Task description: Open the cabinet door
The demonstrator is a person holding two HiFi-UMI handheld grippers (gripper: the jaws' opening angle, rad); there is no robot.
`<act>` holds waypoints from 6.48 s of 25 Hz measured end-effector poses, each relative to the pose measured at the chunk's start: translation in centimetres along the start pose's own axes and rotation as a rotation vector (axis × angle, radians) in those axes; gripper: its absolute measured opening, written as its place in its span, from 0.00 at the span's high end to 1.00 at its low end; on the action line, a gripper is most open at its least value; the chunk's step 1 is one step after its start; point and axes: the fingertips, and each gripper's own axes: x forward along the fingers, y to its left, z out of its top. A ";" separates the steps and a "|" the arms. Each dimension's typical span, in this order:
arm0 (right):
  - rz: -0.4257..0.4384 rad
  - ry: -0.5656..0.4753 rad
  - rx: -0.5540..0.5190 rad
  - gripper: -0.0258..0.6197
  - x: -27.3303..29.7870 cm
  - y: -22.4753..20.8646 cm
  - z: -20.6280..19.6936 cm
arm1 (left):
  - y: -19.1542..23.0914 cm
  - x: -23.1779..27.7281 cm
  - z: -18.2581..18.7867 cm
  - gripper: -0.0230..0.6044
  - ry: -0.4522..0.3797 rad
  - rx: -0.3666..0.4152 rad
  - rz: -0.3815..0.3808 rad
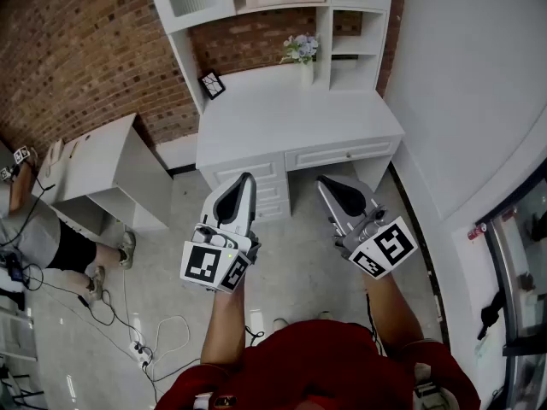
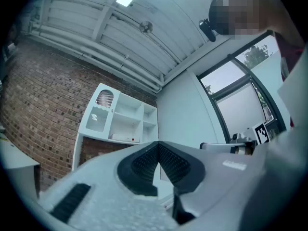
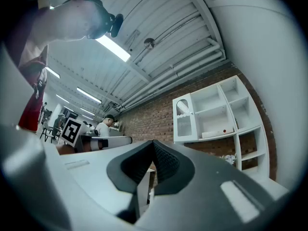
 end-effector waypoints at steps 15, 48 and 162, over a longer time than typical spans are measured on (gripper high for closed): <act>-0.001 -0.013 0.036 0.94 3.7 2.0 -0.9 | 4.6 -2.6 0.5 0.96 -0.016 -0.016 0.017; 0.109 -0.100 -0.039 0.94 23.4 -23.0 -4.5 | 23.5 21.3 -3.0 0.96 -0.041 0.054 0.061; 0.247 -0.130 -0.255 0.94 49.7 -51.2 1.9 | 50.1 63.0 20.9 0.82 -0.119 0.596 0.325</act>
